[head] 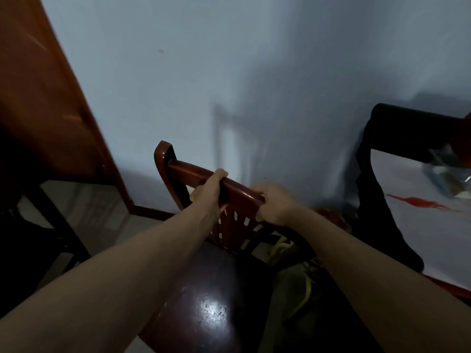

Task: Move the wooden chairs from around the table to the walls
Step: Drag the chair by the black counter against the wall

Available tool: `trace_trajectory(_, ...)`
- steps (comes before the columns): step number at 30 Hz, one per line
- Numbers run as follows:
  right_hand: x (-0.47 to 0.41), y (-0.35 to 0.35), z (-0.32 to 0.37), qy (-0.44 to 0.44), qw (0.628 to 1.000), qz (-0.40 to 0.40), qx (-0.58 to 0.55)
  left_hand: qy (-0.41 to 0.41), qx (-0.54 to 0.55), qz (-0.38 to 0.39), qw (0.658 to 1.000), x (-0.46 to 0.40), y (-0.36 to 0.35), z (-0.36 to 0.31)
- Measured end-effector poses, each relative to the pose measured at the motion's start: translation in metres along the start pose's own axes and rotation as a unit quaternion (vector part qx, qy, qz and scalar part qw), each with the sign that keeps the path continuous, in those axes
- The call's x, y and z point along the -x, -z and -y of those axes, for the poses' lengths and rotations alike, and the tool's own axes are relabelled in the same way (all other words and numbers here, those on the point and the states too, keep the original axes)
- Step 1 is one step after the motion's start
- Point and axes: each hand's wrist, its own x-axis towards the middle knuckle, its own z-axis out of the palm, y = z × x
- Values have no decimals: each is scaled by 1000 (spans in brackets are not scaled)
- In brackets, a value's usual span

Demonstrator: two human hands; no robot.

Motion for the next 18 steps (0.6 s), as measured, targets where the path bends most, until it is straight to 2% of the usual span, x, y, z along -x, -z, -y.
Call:
trace_trajectory(8,-82,19,-9,-7,998,21,60,36,13,-1,999,-75,-29,-23)
trace_trajectory(12,-107,32,-18,-34,998,25,41,45,12,-7,999,-96,-46,-28)
trace_trajectory(18,-141,49,-35,-25,998,25,61,47,10,-12,999,-123,-76,-35)
